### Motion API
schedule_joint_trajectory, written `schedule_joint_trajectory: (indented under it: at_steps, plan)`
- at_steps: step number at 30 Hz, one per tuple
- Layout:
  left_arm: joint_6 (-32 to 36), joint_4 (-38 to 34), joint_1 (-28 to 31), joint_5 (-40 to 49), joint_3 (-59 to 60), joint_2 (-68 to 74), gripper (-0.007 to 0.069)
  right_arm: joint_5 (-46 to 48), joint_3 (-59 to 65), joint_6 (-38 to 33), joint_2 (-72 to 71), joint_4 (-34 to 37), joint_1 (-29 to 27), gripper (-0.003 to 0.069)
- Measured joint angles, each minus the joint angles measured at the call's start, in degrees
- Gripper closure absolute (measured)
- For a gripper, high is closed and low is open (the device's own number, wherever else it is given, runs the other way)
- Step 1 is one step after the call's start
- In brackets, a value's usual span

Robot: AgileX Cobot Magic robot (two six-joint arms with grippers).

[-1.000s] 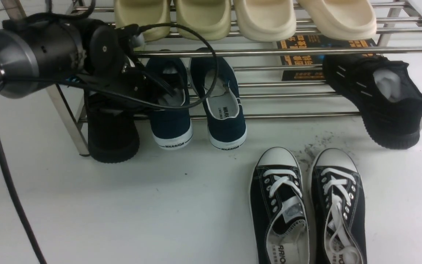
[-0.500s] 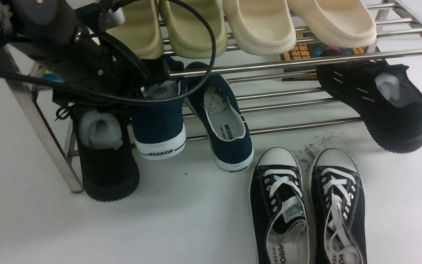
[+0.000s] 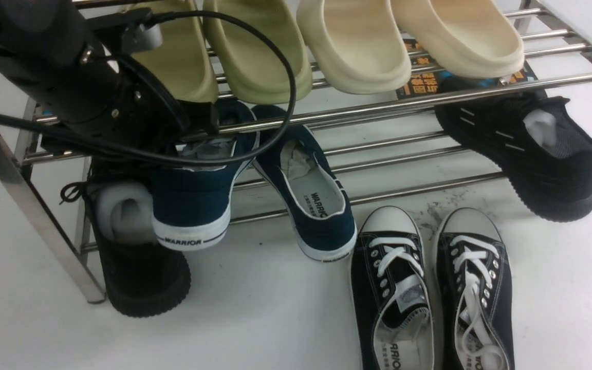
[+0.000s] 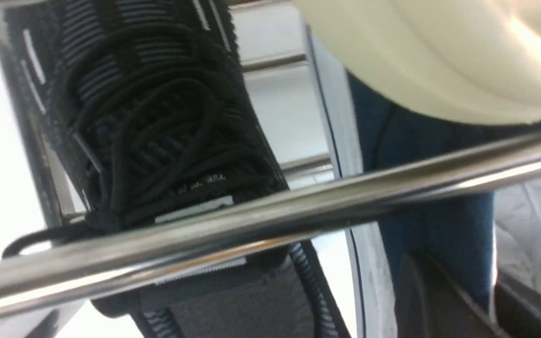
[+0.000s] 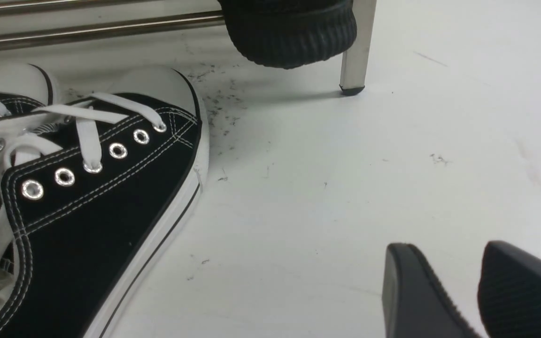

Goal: Take the shoes off the shelf with your hand on the white table.
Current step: 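Set the held shoe down on the floor in front of the rack with the left gripper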

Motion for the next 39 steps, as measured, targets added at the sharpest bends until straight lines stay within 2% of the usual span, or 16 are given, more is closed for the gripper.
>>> schedule_joint_trajectory:
  at_steps: [9,19,27,35,39]
  plan:
    - [-1.37,2.48,0.00,-8.80,-2.16,6.54,0.0586,0.00,0.00,0.00,0.00,0.00,0.00,0.0421]
    - [-1.50,4.75,0.05,-1.01,-19.70,18.27,0.0586,0.00,0.00,0.00,0.00,0.00,0.00,0.0421]
    - [-1.43,5.64,0.38,-0.12,-21.36,19.24,0.0586,0.00,0.00,0.00,0.00,0.00,0.00,0.0420]
    - [-1.08,3.44,4.65,0.26,-26.14,22.45,0.0586,0.00,0.00,0.00,0.00,0.00,0.00,0.0420]
    - [0.52,3.26,4.87,1.53,-26.91,22.90,0.0586,0.00,0.00,0.00,0.00,0.00,0.00,0.0420]
